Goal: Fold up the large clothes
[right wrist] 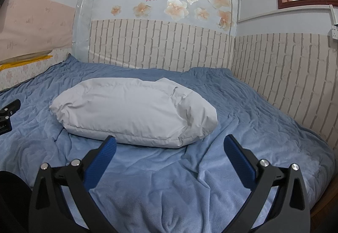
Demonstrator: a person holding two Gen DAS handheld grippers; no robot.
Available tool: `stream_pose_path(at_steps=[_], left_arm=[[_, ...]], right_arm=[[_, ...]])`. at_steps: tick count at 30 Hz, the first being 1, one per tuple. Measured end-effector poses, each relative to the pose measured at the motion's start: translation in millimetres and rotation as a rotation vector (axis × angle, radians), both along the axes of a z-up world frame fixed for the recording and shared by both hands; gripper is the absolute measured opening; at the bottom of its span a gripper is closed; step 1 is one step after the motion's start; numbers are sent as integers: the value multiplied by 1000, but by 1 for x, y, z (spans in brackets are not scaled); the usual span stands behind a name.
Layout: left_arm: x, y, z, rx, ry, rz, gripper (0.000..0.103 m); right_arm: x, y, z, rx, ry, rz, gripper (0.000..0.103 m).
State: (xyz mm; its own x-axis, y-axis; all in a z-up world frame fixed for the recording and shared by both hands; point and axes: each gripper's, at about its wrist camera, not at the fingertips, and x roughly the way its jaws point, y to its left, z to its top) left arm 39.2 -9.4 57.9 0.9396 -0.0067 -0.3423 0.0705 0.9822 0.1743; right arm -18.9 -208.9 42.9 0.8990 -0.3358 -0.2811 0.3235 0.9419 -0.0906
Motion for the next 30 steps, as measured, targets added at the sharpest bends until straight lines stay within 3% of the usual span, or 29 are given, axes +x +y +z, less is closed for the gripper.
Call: stream_pose_path(at_steps=[30], left_arm=[[-1, 2, 1, -8, 7, 3, 100]], right_arm=[[0, 0, 0, -1, -1, 0, 102]])
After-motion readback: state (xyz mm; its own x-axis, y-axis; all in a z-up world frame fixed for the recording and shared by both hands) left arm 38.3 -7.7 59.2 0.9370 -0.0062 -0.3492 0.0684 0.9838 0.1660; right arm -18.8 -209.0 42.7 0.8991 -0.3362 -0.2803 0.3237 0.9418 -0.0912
